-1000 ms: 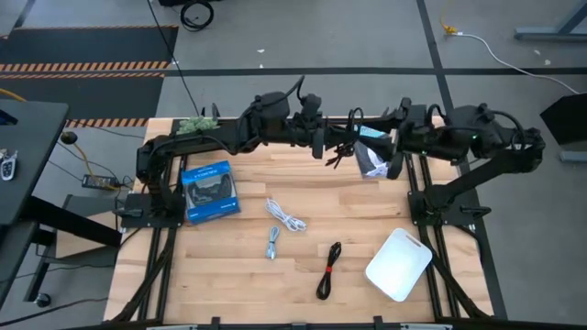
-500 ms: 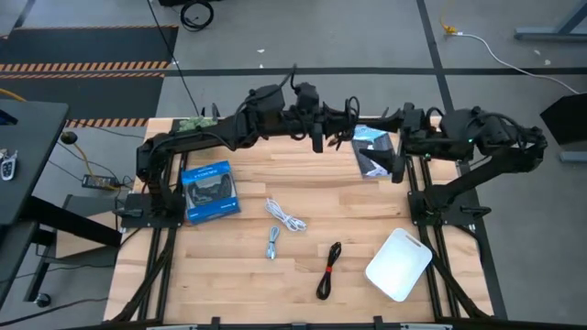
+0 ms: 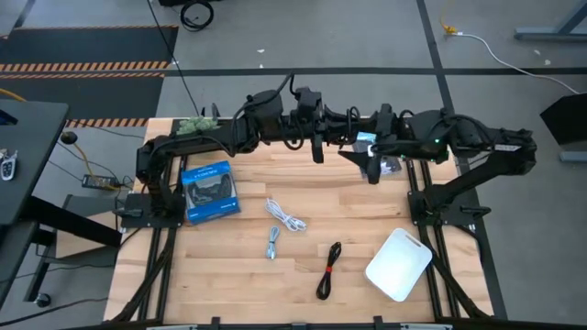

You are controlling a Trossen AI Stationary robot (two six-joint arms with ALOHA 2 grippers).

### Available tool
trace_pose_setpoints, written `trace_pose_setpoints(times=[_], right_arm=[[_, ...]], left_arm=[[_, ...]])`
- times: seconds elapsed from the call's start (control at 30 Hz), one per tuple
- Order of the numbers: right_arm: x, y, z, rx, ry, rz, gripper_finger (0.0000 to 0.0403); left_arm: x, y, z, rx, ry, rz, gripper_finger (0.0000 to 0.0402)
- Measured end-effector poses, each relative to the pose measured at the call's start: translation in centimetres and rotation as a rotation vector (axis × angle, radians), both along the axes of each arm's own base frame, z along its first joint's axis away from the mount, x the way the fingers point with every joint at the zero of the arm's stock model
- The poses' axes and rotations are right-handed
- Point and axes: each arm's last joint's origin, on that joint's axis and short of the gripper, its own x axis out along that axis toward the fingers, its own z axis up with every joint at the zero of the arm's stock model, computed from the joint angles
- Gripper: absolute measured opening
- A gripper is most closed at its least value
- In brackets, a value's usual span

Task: Pick and place USB-C Cables
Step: Put the left black charger cable into the white bin

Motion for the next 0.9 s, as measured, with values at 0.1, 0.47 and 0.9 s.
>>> trace_pose_setpoints(times=[0.1, 0.47, 0.9], right_arm=[[0.58, 0.06, 0.08, -0.002, -0.022, 0.004, 0.0348], [0.79, 0.03, 0.11, -0.019, -0.027, -0.007, 0.0286], [0.5, -0.03, 0.0, -0.024, -0.008, -0.016, 0.0125]], left_arm=[[0.01, -0.16, 0.05, 0.01, -0.005, -0.001, 0.0053], [0.04, -0.39, 0.04, 0.009, -0.004, -0.006, 0.0053], [0.05, -0.37, -0.02, 0.002, 0.005, -0.014, 0.0085]])
